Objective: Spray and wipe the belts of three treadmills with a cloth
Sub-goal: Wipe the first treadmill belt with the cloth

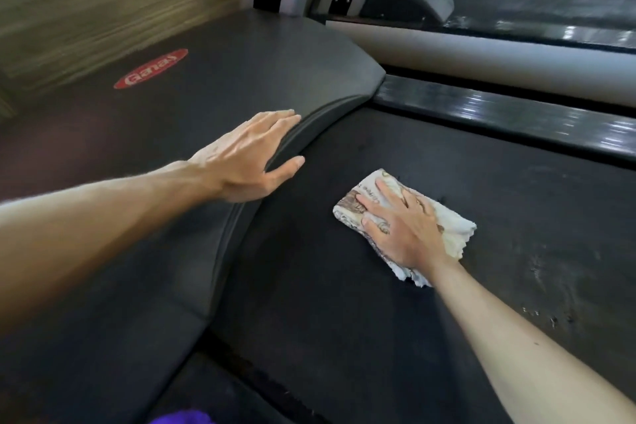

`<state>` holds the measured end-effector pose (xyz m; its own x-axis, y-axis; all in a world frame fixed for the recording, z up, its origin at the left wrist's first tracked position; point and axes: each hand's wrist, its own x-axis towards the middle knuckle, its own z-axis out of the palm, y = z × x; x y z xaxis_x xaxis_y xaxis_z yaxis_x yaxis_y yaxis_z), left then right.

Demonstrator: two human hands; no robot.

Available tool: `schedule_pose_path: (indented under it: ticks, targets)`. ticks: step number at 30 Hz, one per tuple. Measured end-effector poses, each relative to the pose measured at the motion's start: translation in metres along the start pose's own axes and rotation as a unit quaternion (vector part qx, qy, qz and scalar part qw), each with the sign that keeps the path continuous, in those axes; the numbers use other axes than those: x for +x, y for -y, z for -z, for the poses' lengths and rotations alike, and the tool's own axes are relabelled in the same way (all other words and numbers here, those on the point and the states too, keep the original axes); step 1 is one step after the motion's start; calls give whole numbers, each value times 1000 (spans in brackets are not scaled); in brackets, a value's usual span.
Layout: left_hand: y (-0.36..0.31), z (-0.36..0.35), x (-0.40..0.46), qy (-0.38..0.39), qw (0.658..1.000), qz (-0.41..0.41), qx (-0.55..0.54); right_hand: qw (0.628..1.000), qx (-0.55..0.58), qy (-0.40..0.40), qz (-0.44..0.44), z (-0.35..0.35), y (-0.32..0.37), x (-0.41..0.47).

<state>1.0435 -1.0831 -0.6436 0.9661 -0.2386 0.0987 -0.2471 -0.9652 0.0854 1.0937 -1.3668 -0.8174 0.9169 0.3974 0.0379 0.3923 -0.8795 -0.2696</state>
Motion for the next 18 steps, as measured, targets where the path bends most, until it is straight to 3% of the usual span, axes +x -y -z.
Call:
schedule_pose_path:
  ticks: [5, 18]
  targets:
    - [13, -6, -11, 12, 999, 6, -33, 998, -9, 6, -57, 2, 8, 7]
    - [36, 0, -53, -9, 999, 40, -35, 999, -11, 15, -37, 6, 5, 6]
